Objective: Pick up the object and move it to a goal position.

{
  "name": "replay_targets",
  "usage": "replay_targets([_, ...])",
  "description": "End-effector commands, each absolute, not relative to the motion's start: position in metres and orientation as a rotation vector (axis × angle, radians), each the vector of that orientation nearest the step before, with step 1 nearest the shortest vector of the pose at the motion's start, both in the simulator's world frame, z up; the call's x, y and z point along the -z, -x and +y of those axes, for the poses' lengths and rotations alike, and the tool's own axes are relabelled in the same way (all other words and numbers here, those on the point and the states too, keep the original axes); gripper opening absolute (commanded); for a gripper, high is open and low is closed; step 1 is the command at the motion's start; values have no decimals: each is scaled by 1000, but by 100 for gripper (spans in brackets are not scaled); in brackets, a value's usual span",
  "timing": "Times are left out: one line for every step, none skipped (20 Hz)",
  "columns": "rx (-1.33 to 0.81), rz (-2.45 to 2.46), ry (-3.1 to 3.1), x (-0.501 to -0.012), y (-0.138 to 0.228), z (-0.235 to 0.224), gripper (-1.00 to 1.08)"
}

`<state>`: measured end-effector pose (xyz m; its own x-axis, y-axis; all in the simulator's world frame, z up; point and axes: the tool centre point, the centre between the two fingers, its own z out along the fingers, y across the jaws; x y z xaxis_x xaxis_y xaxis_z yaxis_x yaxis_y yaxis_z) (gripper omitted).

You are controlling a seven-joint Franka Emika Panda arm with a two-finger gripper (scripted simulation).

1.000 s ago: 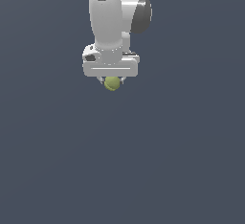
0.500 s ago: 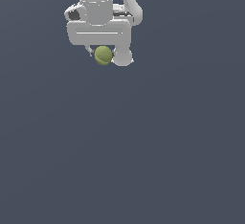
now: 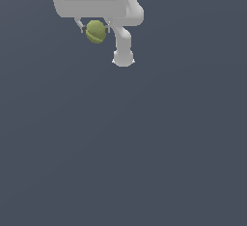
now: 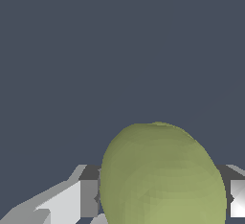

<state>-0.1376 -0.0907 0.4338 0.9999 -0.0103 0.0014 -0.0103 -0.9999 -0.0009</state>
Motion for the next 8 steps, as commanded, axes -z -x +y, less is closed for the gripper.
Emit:
replay_targets([0, 16, 3141, -445, 141, -94, -100])
replay_targets([0, 16, 3141, -448, 141, -95, -100])
replay_targets([0, 16, 3141, -451, 142, -95, -100])
replay_targets([0, 16, 3141, -454, 143, -96, -100])
replay_targets([0, 16, 3141, -455, 143, -97, -100])
replay_targets([0, 16, 3141, -457, 143, -97, -100])
replay_targets([0, 16, 3141, -457, 143, -97, -100])
replay_targets([0, 16, 3141, -458, 143, -97, -100])
